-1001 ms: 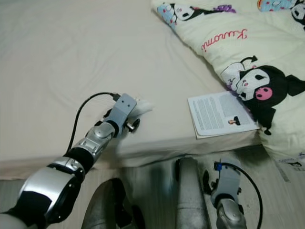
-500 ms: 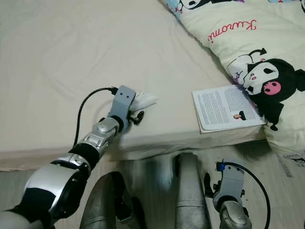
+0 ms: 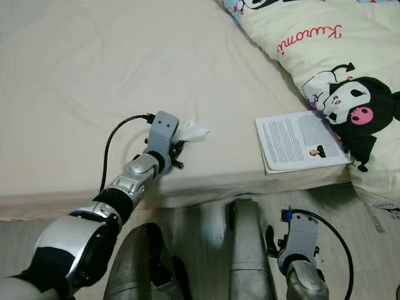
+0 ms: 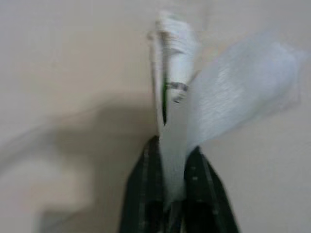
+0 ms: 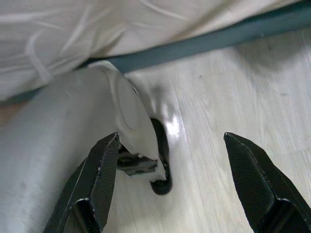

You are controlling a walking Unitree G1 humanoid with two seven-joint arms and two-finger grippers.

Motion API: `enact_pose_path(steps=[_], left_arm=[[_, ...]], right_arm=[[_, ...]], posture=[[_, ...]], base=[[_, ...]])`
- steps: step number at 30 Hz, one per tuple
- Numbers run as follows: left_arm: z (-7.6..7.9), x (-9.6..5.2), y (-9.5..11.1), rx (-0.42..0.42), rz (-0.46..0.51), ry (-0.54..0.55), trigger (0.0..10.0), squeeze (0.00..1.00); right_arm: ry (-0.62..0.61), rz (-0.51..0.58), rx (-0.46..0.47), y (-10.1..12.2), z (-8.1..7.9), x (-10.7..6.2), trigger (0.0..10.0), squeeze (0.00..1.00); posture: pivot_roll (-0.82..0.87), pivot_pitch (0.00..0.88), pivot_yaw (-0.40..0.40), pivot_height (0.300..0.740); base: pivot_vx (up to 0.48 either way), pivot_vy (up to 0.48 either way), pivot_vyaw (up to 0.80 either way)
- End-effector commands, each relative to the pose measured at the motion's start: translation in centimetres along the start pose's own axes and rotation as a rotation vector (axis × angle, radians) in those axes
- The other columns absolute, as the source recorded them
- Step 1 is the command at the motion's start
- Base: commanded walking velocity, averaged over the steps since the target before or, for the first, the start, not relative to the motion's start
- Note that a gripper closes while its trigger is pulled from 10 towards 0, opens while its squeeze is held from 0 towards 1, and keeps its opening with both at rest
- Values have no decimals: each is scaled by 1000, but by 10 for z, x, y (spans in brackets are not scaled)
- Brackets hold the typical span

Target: Clean up the room

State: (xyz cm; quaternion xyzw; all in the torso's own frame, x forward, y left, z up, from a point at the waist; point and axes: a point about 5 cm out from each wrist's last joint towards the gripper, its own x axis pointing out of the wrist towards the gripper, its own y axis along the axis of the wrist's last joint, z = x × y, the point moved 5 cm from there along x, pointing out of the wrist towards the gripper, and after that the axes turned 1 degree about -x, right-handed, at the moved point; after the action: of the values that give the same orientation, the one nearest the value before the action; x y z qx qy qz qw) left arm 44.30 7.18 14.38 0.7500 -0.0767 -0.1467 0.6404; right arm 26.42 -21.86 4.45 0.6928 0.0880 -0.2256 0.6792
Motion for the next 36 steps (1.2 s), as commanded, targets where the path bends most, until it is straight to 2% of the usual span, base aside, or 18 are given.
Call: enact_pose_path(steps=[1, 3, 5, 6, 7, 8, 11, 13, 14, 16, 17, 22, 24, 27, 31, 32, 34, 36], left_arm=[[-2, -11, -41, -57, -118, -3, 0, 0], [-11, -13, -38, -166, -78, -8, 0, 0], [-20, -16, -31, -316, -7, -42, 0, 0], [-22, -17, -29, -364, 21, -60, 0, 0], [-22, -17, -29, -364, 21, -60, 0, 0], [-31, -23, -24, -446, 83, -114, 0, 0], [-37, -28, -22, -488, 125, -148, 0, 0], [-50, -46, -20, -531, 200, -216, 0, 0], [-50, -46, -20, -531, 200, -216, 0, 0], [-55, -58, -19, -540, 237, -250, 0, 0], [-59, -81, -14, -526, 285, -304, 0, 0], [-59, -104, -5, -499, 321, -336, 0, 0], [-59, -107, -4, -494, 328, -341, 0, 0], [-60, -121, 2, -496, 346, -358, 0, 0], [-61, -128, 2, -490, 341, -360, 0, 0], [-64, -129, 0, -486, 337, -349, 0, 0], [-66, -129, -3, -482, 323, -331, 0, 0], [-66, -129, -7, -487, 302, -313, 0, 0]], right_arm=[[3, -23, 54, -8, -1, -1, 10000, 0], [42, 93, 217, 19, -10, 6, 10000, 0], [40, 190, 404, 40, -9, 8, 10000, 0], [35, 207, 448, 43, -7, 10, 10000, 0], [35, 207, 448, 43, -7, 10, 10000, 0], [34, 234, 528, 48, -3, 12, 10000, 0], [39, 257, 600, 51, 0, 14, 10000, 0], [86, 296, 744, 60, 3, 22, 10000, 0], [86, 296, 744, 60, 3, 22, 10000, 0], [108, 309, 815, 62, 4, 28, 10000, 0], [118, 311, 906, 62, 6, 39, 10000, 0], [123, 330, 913, 64, 12, 54, 10000, 0], [127, 344, 904, 66, 15, 58, 10000, 0], [169, 389, 983, 79, 23, 69, 10000, 0], [248, 357, 1006, 82, 9, 72, 10000, 0], [297, 328, 975, 80, -4, 71, 10000, 0], [311, 307, 975, 74, -11, 70, 10000, 0], [266, 288, 992, 61, -9, 72, 10000, 0]], posture=[[-341, 533, 113, 586], [-318, 500, 119, 586], [-301, 475, 121, 586], [-289, 456, 122, 586], [-289, 456, 122, 586], [-270, 436, 123, 586], [-263, 429, 123, 586], [-205, 381, 127, 586], [-205, 381, 127, 586], [-183, 364, 126, 586], [-151, 344, 121, 586], [-80, 309, 109, 586], [-61, 302, 110, 586], [-43, 265, 106, 586], [-51, 249, 105, 586], [-59, 245, 105, 586], [-66, 235, 102, 586], [-77, 227, 101, 586]], base=[[0, 0, 0], [0, 0, 0], [0, 0, 0], [0, 0, 0], [0, 0, 0], [0, 0, 0], [0, 0, 0], [0, 0, 0], [0, 0, 0], [0, 0, 0], [0, 0, 0], [0, 0, 0], [0, 0, 0], [0, 0, 0], [0, 0, 0], [0, 0, 0], [0, 0, 0], [0, 0, 0]])
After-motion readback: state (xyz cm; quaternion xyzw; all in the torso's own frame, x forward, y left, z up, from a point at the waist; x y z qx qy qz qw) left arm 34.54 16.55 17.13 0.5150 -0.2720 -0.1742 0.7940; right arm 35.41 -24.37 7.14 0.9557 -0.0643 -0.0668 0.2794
